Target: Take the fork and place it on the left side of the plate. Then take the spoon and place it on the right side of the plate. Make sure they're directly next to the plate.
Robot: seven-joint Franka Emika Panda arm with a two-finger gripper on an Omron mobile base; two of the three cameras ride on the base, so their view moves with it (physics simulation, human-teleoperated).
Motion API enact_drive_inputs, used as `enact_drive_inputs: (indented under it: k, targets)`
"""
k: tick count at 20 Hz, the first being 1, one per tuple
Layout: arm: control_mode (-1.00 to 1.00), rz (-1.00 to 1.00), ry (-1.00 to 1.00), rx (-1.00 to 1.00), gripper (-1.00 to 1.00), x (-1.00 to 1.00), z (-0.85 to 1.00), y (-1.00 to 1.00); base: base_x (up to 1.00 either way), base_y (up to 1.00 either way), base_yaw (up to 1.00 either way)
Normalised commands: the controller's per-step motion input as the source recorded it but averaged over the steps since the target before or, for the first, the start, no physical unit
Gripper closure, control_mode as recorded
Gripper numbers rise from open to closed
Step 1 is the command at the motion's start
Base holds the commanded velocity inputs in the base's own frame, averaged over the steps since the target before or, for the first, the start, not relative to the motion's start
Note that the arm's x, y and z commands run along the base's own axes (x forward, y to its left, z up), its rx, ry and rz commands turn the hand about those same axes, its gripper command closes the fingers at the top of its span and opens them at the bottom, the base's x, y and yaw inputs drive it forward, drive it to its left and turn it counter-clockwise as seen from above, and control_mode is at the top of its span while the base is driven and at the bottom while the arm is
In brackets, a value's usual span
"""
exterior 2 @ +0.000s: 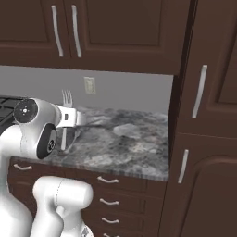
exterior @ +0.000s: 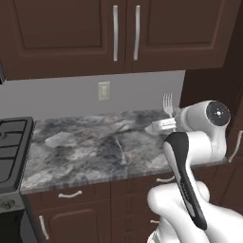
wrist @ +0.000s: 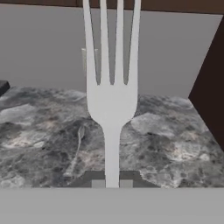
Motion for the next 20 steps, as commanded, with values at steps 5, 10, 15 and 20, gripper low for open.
enact_drive_inputs:
  k: [5,10,15,20]
  targets:
    - [1.0,0.0,0.0,0.0,1.0,0.0,0.0,0.0,-0.91,0.15,0.0]
    - [1.0,0.0,0.0,0.0,1.0,0.0,0.0,0.0,-0.97,0.5,0.03]
    - [1.0,0.0,0.0,0.0,1.0,0.0,0.0,0.0,-0.92,0.74,0.07]
    - [1.0,0.0,0.0,0.0,1.0,0.0,0.0,0.0,-0.87,0.82,0.1]
